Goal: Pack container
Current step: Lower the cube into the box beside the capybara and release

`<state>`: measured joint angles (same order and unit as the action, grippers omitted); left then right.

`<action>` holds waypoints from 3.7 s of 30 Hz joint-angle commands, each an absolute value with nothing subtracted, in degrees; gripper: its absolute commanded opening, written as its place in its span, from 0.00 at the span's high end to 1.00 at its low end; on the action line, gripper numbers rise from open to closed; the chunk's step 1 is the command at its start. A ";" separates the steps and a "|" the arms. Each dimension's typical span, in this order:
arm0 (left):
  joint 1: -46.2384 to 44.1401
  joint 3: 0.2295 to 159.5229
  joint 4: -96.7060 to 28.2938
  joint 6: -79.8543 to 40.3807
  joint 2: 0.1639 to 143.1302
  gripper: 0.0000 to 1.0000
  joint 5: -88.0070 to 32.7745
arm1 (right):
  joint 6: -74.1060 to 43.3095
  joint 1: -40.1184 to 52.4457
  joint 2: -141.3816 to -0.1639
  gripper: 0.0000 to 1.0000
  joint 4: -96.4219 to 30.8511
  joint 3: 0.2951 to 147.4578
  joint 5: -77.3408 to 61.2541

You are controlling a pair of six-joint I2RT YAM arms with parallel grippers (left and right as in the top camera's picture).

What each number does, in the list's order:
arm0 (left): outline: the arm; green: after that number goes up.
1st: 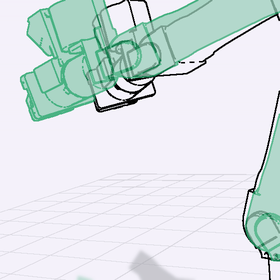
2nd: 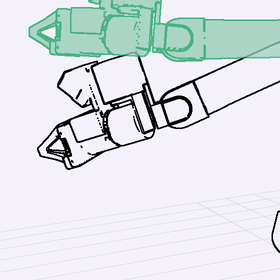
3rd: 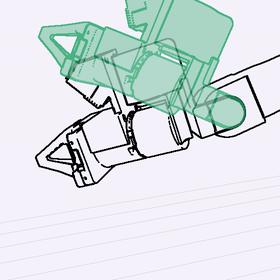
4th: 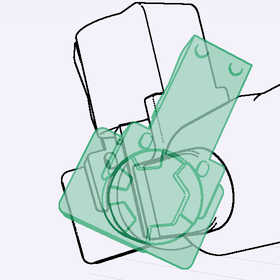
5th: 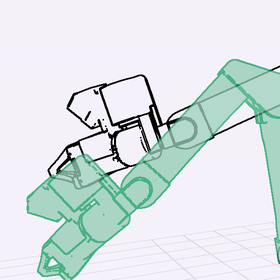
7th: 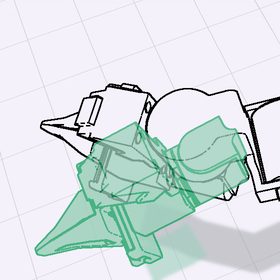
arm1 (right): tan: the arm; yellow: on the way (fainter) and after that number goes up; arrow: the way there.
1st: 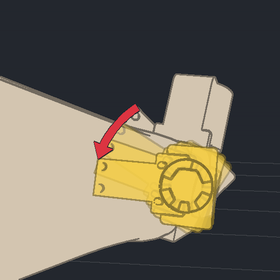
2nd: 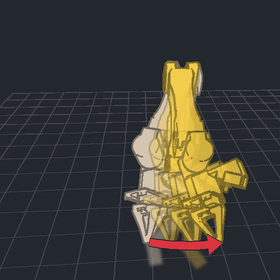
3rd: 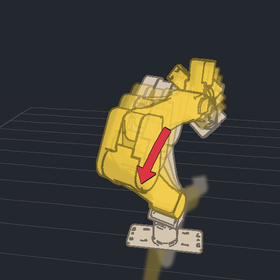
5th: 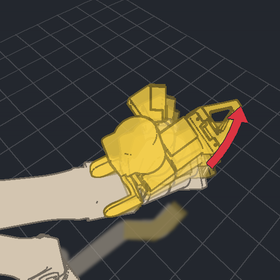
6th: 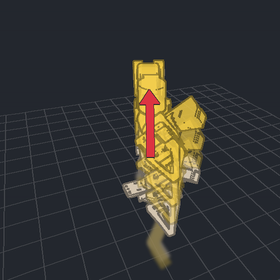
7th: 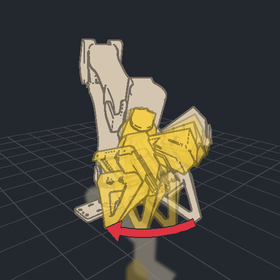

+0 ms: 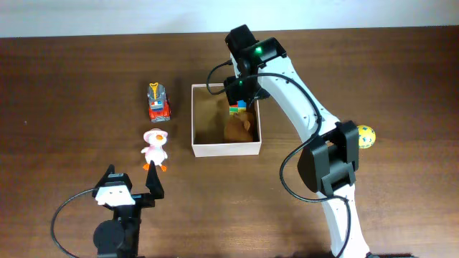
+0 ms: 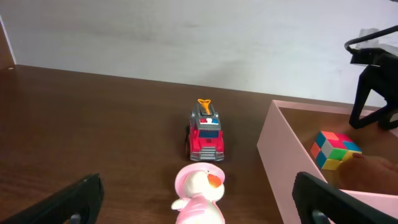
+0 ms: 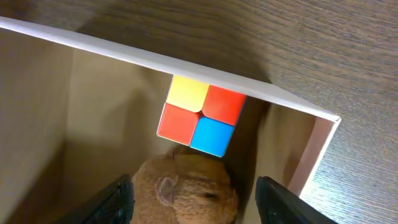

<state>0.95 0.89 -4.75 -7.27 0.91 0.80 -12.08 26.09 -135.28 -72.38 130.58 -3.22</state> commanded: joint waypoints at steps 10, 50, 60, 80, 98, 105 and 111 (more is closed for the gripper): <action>1.30 0.54 -4.78 -6.35 0.67 0.01 0.19 | -12.56 26.74 -135.48 0.45 -72.12 130.17 -7.35; 1.30 0.54 -4.78 -6.35 0.67 0.01 0.19 | -12.51 30.35 -135.50 0.71 -53.12 117.21 -2.00; 1.28 0.54 -4.75 -6.35 0.67 0.01 0.19 | -12.53 30.37 -135.48 0.71 -54.92 117.23 1.45; 1.30 0.54 -4.75 -6.35 0.67 0.01 0.19 | -12.32 30.37 -135.48 0.69 -53.17 117.32 2.39; 1.30 0.54 -4.75 -6.35 0.67 0.01 0.19 | -12.32 30.35 -135.48 0.70 -53.54 117.32 8.25; 1.30 0.54 -4.75 -6.35 0.67 0.01 0.19 | -12.32 30.37 -135.24 0.64 -53.56 117.34 7.31; 1.30 0.54 -4.75 -6.35 0.67 0.01 0.19 | -12.32 30.37 -133.82 0.50 -54.02 119.90 3.44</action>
<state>0.95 0.89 -4.75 -7.27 0.91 0.80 -12.19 30.37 -135.28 -53.69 117.91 5.06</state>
